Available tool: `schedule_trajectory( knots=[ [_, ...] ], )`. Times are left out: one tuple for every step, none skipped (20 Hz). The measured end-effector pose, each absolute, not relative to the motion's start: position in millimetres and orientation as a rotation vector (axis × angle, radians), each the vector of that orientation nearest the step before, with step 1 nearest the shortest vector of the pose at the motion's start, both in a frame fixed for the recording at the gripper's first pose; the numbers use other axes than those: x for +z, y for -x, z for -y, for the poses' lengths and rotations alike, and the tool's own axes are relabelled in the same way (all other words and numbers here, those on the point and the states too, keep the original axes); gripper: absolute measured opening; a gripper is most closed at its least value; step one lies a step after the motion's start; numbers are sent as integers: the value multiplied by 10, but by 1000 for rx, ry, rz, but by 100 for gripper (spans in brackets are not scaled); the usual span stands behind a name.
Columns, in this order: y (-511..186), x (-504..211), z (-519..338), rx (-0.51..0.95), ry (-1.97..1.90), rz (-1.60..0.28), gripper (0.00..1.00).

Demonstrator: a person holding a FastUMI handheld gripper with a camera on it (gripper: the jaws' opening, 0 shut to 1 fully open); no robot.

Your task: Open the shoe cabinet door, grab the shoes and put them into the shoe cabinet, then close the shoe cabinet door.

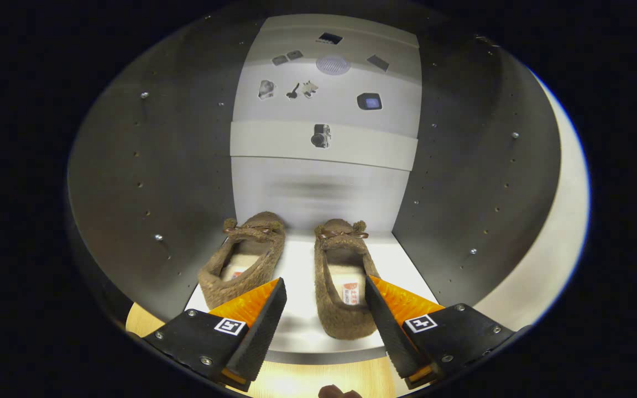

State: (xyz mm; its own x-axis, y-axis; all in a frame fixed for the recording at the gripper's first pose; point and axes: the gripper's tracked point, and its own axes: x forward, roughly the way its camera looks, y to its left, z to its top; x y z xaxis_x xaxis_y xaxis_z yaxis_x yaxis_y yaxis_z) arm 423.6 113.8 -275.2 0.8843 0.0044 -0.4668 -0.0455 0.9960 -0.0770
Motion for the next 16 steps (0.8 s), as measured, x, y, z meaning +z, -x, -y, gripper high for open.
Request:
schedule_trajectory(
  knots=[
    [-4144,-2701,-1132,21,85,-472,90],
    [-4029,-2673,-1113,15,82,-469,90],
    [-3917,-2657,-1102,10,79,-470,91],
    [-3808,-2660,-1104,8,81,-478,93],
    [-3691,-2663,-1087,3,86,-484,93],
    [-3556,-2665,-1044,-4,93,-489,94],
    [-3415,-2668,-1012,-9,99,-494,94],
    [-3284,-2680,-991,-12,101,-501,95],
    [-3145,-2682,-977,-9,95,-507,95],
    [-3002,-2671,-981,-1,85,-507,95],
    [-2877,-2640,-961,2,78,-498,95],
    [-2750,-2598,-931,4,72,-484,96],
    [-2602,-2564,-893,5,64,-475,96],
    [-2464,-2536,-854,9,55,-469,96],
    [-2314,-2496,-811,14,47,-459,96],
    [-2172,-2452,-771,22,39,-445,96]
  ],
)
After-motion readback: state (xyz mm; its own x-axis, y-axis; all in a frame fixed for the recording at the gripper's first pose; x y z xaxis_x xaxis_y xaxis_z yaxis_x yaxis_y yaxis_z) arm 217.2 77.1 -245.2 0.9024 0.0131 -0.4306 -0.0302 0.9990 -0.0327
